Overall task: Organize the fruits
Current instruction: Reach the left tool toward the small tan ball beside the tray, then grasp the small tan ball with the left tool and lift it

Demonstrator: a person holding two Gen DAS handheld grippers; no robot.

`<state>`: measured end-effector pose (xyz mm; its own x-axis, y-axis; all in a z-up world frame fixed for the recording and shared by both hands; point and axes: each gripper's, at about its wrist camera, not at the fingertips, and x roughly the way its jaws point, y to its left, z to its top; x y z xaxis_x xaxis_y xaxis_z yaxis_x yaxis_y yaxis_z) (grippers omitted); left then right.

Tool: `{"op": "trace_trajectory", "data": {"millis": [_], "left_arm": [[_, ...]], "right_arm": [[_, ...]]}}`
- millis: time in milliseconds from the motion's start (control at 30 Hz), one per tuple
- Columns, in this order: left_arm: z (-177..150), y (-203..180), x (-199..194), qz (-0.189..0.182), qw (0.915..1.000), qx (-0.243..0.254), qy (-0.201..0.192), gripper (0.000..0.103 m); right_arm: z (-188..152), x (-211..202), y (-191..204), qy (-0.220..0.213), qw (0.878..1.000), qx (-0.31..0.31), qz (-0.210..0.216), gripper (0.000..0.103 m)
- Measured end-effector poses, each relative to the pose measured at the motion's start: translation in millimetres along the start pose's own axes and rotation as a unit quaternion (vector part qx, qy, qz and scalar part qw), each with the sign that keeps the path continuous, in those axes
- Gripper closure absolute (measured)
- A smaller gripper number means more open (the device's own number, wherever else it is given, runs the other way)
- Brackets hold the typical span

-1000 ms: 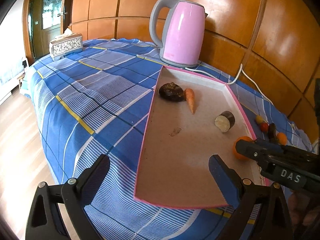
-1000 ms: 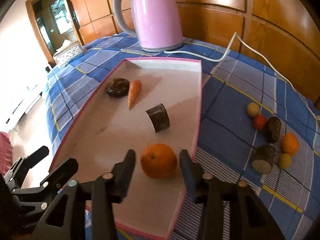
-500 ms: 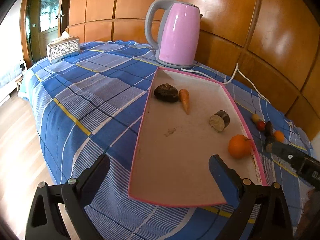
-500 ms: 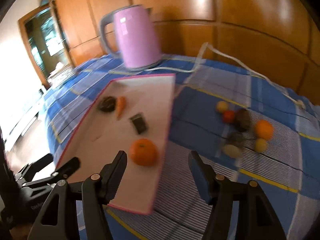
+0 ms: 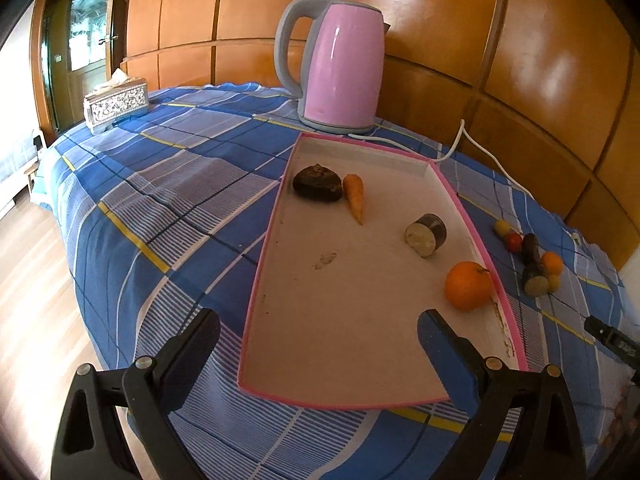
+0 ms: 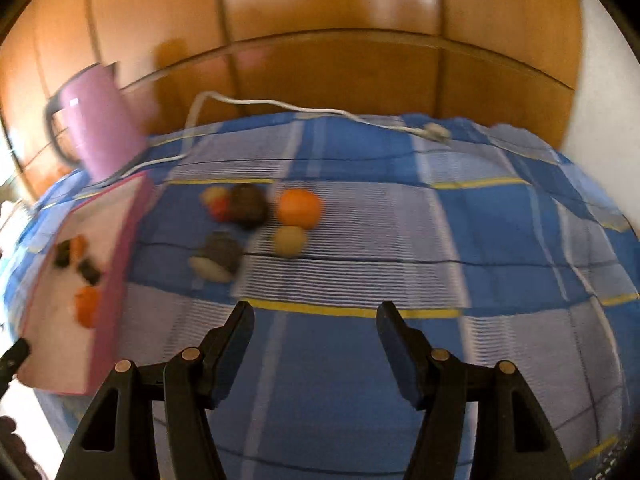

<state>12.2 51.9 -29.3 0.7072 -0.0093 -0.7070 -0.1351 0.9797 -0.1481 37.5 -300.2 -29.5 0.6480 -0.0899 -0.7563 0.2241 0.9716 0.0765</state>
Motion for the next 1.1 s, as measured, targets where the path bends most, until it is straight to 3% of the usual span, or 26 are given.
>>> {"op": "trace_trajectory", "data": {"millis": [267, 567, 700, 867, 1033, 1100], "left_arm": [[5, -14, -8, -0.021, 0.9994, 0.024, -0.008, 0.003], [29, -43, -14, -0.083, 0.9948, 0.060, 0.000, 0.003], [44, -65, -5, -0.108, 0.9905, 0.082, 0.023, 0.005], [71, -97, 10, -0.156, 0.9819, 0.096, 0.048, 0.008], [100, -124, 36, -0.178, 0.9754, 0.097, 0.085, 0.009], [109, -136, 50, -0.181, 0.9717, 0.108, 0.107, 0.020]], "right_arm": [[-6, 7, -52, -0.002, 0.997, 0.051, -0.063, 0.039], [-18, 15, -85, 0.003, 0.991, 0.079, -0.108, 0.039], [-21, 20, -88, 0.002, 0.990, 0.077, -0.115, 0.038], [-22, 23, -89, -0.003, 0.990, 0.075, -0.118, 0.029], [-24, 24, -89, -0.011, 0.990, 0.074, -0.116, 0.027], [-24, 25, -88, -0.012, 0.991, 0.073, -0.115, 0.025]]}}
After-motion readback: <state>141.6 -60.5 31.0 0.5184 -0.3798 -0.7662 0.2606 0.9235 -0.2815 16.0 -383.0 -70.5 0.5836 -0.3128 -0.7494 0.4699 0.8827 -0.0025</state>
